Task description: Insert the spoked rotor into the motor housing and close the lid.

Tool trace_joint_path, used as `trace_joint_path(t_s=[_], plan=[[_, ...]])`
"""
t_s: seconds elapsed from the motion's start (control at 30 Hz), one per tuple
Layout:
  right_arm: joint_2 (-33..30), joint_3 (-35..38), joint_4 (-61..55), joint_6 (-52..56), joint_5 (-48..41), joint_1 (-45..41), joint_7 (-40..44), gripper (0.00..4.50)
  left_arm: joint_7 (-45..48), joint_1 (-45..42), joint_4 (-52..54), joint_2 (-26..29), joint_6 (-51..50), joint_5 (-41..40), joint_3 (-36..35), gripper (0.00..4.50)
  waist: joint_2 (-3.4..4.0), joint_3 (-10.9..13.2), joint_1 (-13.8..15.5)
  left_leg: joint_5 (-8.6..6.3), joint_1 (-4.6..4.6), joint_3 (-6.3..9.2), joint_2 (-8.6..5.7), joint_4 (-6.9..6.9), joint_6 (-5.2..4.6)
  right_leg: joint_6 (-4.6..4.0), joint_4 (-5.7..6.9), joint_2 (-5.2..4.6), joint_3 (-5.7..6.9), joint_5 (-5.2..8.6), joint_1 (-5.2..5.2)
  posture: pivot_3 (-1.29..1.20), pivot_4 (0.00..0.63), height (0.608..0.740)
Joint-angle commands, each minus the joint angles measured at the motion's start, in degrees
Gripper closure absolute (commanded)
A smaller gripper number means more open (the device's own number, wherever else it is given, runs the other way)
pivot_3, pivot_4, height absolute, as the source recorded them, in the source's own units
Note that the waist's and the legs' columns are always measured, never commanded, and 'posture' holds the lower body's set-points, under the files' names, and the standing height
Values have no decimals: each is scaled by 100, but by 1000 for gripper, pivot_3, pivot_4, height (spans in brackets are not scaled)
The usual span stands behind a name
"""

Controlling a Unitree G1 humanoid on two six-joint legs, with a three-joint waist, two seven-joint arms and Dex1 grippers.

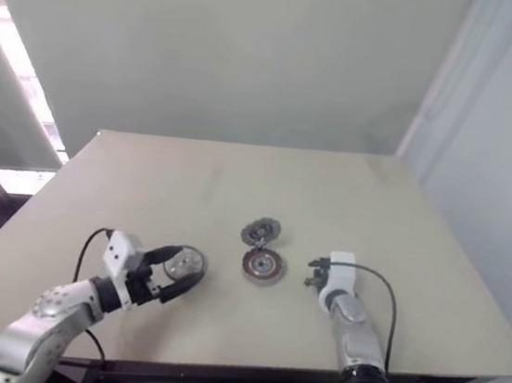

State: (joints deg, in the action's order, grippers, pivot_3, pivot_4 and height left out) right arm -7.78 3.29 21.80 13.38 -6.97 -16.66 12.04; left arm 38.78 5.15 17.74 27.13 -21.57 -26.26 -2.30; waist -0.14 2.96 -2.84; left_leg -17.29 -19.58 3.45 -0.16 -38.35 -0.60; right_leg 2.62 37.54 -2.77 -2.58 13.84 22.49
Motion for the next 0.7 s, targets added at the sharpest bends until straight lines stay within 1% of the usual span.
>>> trace_joint_path(t_s=[0.03, 0.13, 0.37, 0.5, 0.7], plan=[[-45, -32, -786, 219, -147, -12, 173, 3744, -13, -37, 238, 30, 87, -27, -135, 0, 0, 0, 1, 0, 0, 1, 0, 0, 0, 0, 0, 0, 0, 0, 0, 0, 0, 740], [-70, -145, -1378, 635, -237, 7, 346, 3744, -22, -32, 229, 11, 94, -19, -136, 0, 0, 0, 1, 0, 0, 2, 0, 0, 0, 0, 0, 0, 0, 0, 1, 0, 0, 740], [-136, -644, -2254, 1488, -408, 94, 900, 3744, -18, -11, 146, -12, 193, 6, -188, 0, 0, 0, 3, 0, -1, 2, 0, 0, 0, 0, 0, 0, 1, 0, 2, 0, 0, 740], [-59, -848, -2425, 1740, -447, 89, 1018, 3744, -1, 24, 87, -24, 315, 52, -192, 0, 0, 0, 3, 0, -1, 2, 0, 0, 0, 0, 0, 0, 2, 1, 1, 0, 0, 740], [145, -1055, -2268, 1811, -396, 16, 990, 3744, 30, 162, -3, -88, 543, 151, -146, 0, 0, 0, 3, 0, -2, 2, 0, 1, 0, 0, -1, 0, 2, 1, 3, 0, 0, 740]])
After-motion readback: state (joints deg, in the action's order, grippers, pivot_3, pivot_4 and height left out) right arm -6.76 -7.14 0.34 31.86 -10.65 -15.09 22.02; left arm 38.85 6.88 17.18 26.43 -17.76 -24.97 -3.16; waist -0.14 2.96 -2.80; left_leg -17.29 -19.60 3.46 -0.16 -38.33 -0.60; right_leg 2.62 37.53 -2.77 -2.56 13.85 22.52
